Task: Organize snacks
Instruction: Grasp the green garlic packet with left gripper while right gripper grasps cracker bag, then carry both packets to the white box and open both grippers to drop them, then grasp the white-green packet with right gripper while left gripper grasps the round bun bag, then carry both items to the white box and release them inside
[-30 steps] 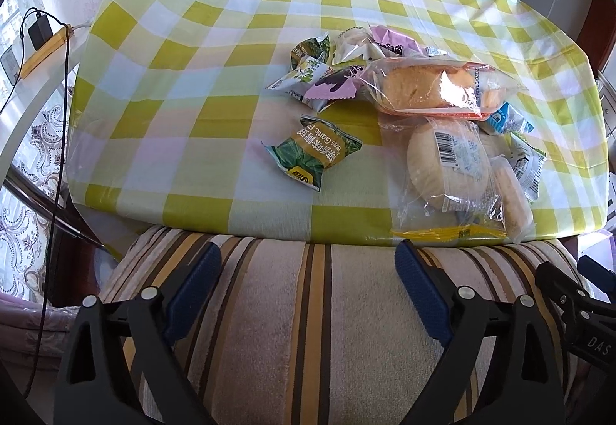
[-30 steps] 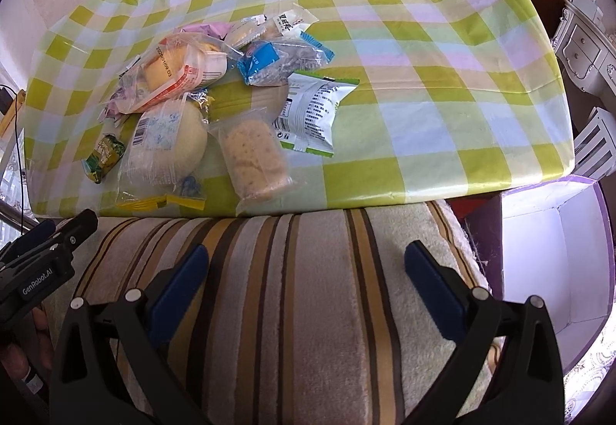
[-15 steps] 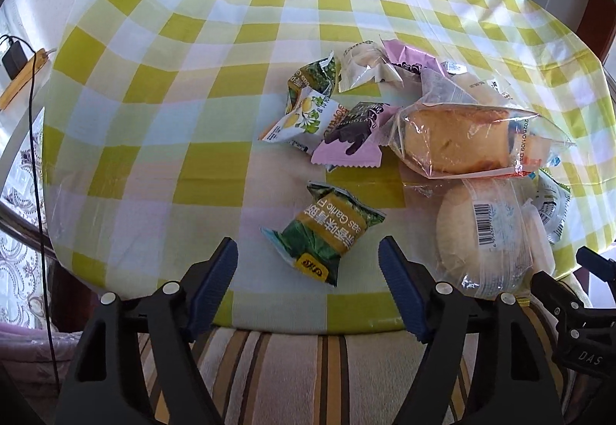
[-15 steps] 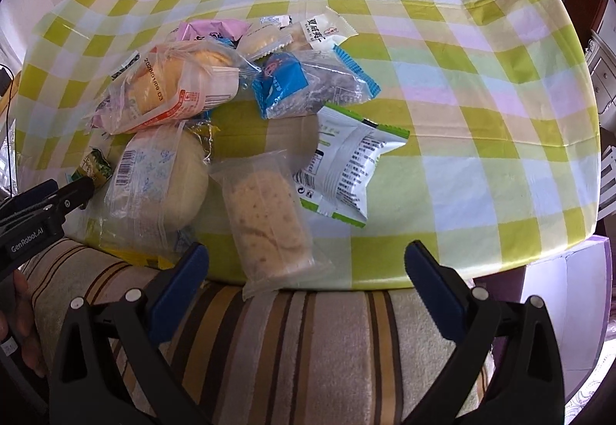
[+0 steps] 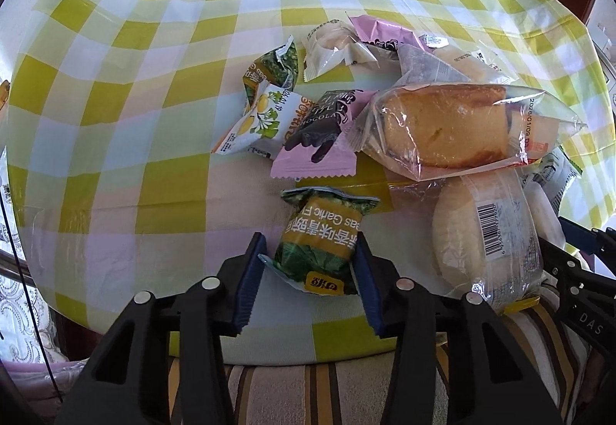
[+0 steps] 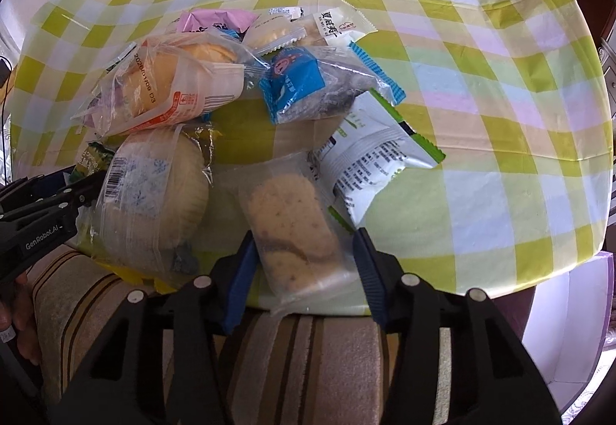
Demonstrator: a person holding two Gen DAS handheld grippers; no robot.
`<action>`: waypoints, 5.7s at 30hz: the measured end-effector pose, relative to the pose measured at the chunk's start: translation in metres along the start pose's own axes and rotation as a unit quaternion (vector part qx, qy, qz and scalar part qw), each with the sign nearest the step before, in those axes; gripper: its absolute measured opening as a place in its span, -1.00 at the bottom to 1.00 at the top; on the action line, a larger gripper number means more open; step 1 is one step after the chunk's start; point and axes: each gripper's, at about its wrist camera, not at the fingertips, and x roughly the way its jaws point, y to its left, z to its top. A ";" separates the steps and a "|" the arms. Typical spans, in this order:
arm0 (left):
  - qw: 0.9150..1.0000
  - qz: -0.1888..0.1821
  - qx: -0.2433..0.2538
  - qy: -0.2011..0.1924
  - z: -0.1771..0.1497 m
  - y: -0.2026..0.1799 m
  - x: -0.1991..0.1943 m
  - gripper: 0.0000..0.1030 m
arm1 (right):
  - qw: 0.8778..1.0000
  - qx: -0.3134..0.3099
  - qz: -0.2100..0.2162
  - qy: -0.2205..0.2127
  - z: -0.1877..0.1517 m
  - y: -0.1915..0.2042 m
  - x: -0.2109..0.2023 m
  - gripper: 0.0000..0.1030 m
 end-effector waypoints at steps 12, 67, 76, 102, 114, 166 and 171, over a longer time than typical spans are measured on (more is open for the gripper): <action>0.998 0.010 -0.037 -0.048 -0.010 0.008 -0.036 -0.29 | 0.999 0.007 0.039 -0.032 -0.009 -0.009 -0.027 -0.34; 0.895 -0.266 0.326 0.151 -0.062 -0.407 -0.013 0.44 | 0.946 0.291 -0.141 0.000 -0.197 -0.288 -0.057 0.41; 0.887 -0.215 0.335 0.235 -0.066 -0.425 0.030 0.44 | 0.948 0.279 -0.141 0.058 -0.224 -0.272 -0.021 0.46; 0.973 -0.189 0.116 -0.062 -0.033 -0.209 -0.097 0.57 | 0.968 0.183 -0.132 -0.113 -0.128 -0.205 -0.119 0.83; 0.990 -0.125 -0.034 -0.057 -0.043 -0.070 -0.077 0.56 | 0.981 0.104 -0.125 -0.102 -0.071 -0.160 -0.125 0.83; 0.986 -0.159 -0.059 -0.013 -0.015 -0.068 -0.024 0.05 | 0.998 0.015 0.000 -0.059 0.010 -0.046 -0.013 -0.21; 0.984 -0.167 -0.052 -0.022 -0.023 -0.073 -0.037 0.05 | 0.998 0.020 0.009 -0.066 -0.001 -0.048 -0.029 -0.21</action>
